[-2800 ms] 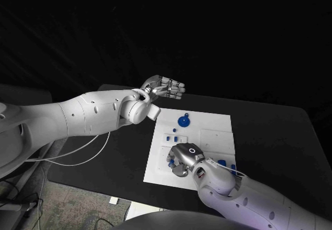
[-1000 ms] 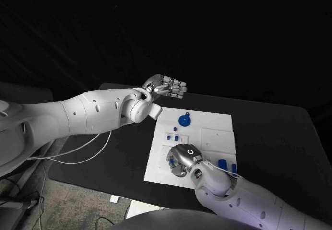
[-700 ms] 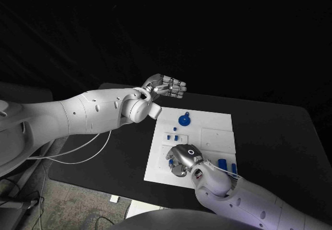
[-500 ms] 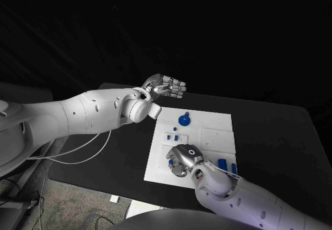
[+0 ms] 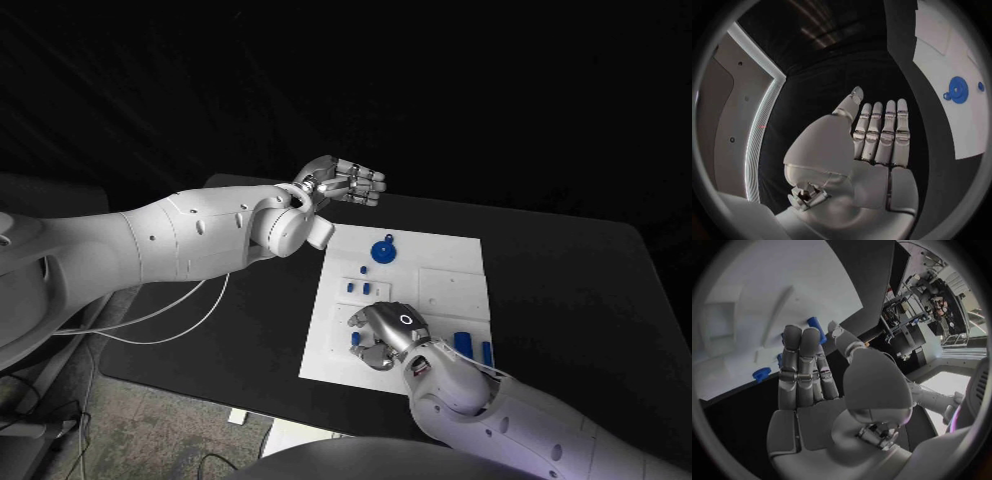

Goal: Assemble the parts on the task board

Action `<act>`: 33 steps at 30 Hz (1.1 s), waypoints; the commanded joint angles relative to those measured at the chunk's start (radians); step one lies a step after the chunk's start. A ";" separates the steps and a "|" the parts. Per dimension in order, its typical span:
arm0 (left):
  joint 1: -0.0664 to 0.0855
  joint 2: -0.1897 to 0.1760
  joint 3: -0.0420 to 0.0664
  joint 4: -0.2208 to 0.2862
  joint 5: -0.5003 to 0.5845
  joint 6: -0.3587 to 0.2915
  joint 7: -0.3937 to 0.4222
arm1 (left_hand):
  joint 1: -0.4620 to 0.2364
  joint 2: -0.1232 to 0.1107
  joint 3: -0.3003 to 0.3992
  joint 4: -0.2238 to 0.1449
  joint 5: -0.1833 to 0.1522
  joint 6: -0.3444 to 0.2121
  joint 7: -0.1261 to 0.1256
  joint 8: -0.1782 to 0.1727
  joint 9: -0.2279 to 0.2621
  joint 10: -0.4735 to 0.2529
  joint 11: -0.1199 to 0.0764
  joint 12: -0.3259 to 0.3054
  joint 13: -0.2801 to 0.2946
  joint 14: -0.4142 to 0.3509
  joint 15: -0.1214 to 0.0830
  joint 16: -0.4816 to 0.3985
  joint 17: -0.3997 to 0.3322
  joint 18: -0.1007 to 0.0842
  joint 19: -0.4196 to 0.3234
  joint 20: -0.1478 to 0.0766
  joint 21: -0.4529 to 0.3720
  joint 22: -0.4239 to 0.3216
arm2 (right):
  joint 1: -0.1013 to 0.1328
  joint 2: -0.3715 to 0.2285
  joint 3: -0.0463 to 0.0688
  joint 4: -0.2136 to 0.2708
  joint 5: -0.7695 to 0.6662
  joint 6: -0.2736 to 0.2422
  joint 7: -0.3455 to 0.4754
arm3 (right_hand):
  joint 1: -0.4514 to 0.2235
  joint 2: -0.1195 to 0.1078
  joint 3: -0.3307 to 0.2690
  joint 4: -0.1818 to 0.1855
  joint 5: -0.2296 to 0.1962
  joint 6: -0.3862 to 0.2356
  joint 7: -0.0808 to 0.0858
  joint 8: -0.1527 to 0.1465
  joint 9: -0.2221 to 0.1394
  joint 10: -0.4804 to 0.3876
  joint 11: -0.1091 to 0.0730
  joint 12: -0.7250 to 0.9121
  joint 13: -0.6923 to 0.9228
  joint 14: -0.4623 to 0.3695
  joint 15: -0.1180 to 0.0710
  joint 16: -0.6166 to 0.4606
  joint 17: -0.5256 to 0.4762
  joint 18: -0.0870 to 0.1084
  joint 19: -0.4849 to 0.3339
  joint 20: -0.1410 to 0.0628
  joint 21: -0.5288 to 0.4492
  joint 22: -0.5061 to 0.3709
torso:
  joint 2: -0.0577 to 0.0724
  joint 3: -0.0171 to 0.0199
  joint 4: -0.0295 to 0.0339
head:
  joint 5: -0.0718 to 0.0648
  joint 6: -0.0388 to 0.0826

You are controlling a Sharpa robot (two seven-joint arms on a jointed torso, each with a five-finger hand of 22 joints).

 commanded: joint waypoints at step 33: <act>-0.038 -0.014 -0.020 -0.023 -0.035 0.011 0.047 | -0.044 -0.009 0.012 0.024 0.008 0.013 -0.010 0.000 0.000 0.116 -0.044 0.001 0.000 0.149 -0.047 0.001 0.004 -0.005 0.053 -0.043 0.061 0.028 | 0.122 -0.440 0.201 0.146 0.726 0.374 -0.232 | -0.068 0.090 -0.210 0.166 0.168 0.079 -0.065 0.003 0.018 0.160 -0.122 0.705 0.707 -0.017 -0.058 0.164 0.201 -0.089 0.047 -0.064 0.410 0.127 | -0.053 0.0173 -0.0315 | -0.110 0.062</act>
